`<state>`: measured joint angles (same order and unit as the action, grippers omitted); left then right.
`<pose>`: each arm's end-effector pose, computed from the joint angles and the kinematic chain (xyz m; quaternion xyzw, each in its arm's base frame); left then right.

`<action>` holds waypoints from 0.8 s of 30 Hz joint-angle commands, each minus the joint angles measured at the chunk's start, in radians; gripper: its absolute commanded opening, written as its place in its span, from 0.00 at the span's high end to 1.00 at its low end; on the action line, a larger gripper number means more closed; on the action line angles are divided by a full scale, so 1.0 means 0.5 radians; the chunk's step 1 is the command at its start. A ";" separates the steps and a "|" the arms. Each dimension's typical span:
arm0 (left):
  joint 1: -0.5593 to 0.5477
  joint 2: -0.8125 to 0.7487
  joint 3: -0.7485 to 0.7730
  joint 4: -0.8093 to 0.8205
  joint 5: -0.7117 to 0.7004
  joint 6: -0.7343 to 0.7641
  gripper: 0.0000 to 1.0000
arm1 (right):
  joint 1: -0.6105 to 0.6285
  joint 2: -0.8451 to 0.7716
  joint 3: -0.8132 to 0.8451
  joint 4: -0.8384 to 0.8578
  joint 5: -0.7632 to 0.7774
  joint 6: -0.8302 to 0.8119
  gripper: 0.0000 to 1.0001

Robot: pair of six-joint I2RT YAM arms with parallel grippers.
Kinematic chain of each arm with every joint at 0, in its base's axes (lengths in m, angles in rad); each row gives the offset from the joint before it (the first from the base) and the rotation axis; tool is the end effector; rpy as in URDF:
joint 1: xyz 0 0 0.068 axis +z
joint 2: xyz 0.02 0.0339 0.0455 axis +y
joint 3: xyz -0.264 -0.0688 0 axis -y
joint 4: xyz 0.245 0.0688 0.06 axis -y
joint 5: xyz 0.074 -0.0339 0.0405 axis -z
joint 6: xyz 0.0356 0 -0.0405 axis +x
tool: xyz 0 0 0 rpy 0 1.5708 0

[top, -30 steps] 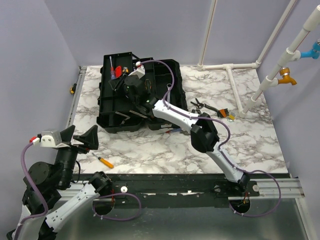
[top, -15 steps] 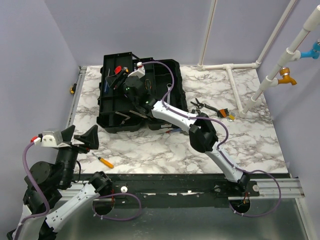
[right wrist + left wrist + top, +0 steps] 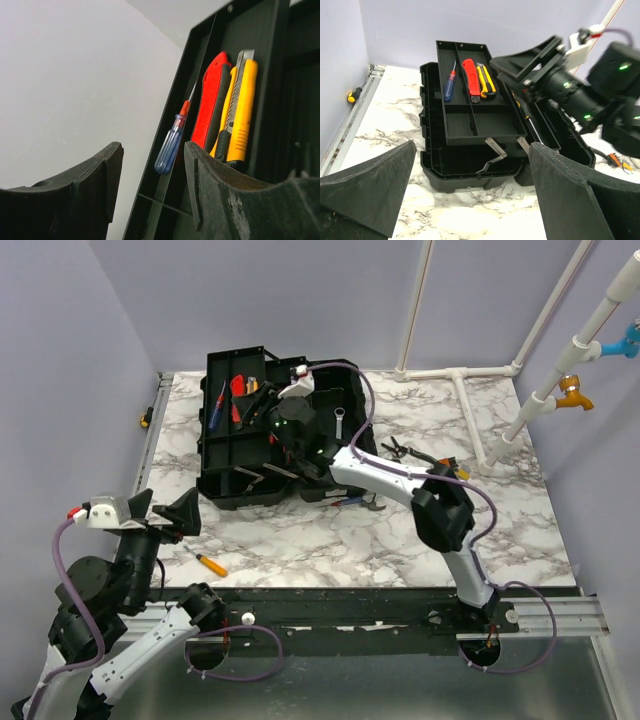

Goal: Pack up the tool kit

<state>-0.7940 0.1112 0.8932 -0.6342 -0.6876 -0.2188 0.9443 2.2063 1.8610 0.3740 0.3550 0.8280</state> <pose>0.0088 0.0233 0.3730 -0.0704 0.6619 -0.1534 0.7303 0.3236 0.4261 0.3026 0.0866 0.6921 0.4690 0.5417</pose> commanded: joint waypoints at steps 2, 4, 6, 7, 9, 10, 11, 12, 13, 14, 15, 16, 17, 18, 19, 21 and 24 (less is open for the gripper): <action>0.004 0.147 0.047 -0.039 0.008 -0.070 0.01 | 0.004 -0.454 -0.316 -0.075 0.076 -0.414 0.42; 0.002 0.197 0.051 -0.031 0.043 -0.096 0.02 | -0.032 -0.593 -0.442 -0.170 0.068 -0.442 0.42; 0.004 0.256 0.062 -0.024 0.074 -0.130 0.02 | -0.096 -0.714 -0.561 -0.292 -0.009 -0.456 0.42; 0.002 0.293 0.070 -0.023 0.087 -0.152 0.02 | -0.141 -0.772 -0.606 -0.368 -0.047 -0.452 0.42; 0.004 0.354 0.073 -0.011 0.119 -0.195 0.02 | -0.239 -0.876 -0.706 -0.513 -0.152 -0.446 0.42; 0.004 0.382 0.072 0.002 0.133 -0.223 0.02 | -0.286 -0.920 -0.763 -0.585 -0.214 -0.443 0.42; 0.003 0.410 0.068 0.021 0.149 -0.243 0.01 | -0.348 -0.978 -0.817 -0.641 -0.272 -0.444 0.42; 0.002 0.442 0.061 0.042 0.161 -0.262 0.01 | -0.399 -1.026 -0.886 -0.696 -0.309 -0.446 0.42; 0.004 0.470 0.052 0.072 0.176 -0.280 0.02 | -0.455 -1.085 -0.950 -0.733 -0.348 -0.453 0.42; 0.003 0.510 0.046 0.093 0.187 -0.293 0.01 | -0.502 -1.142 -1.028 -0.745 -0.371 -0.465 0.42; 0.004 0.546 0.038 0.126 0.203 -0.306 0.01 | -0.547 -1.188 -1.108 -0.813 -0.385 -0.482 0.42; 0.006 0.597 0.031 0.149 0.222 -0.318 0.01 | -0.592 -1.240 -1.174 -0.844 -0.387 -0.495 0.42; 0.008 0.638 0.027 0.182 0.249 -0.335 0.01 | -0.625 -1.280 -1.247 -0.868 -0.394 -0.503 0.42; 0.007 0.696 0.027 0.211 0.283 -0.355 0.02 | -0.659 -1.323 -1.304 -0.881 -0.401 -0.517 0.42; 0.008 0.743 0.028 0.245 0.321 -0.375 0.01 | -0.681 -1.357 -1.376 -0.886 -0.408 -0.526 0.42; 0.005 0.856 0.043 0.290 0.384 -0.405 0.02 | -0.712 -1.415 -1.481 -0.887 -0.396 -0.538 0.41; 0.016 0.989 0.079 0.337 0.429 -0.445 0.01 | -0.726 -1.438 -1.588 -0.875 -0.364 -0.554 0.41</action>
<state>-0.7933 0.5316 0.9081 -0.5335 -0.5510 -0.3912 0.5842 1.5284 1.1244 -0.0334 0.1932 0.5850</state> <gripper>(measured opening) 0.983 0.585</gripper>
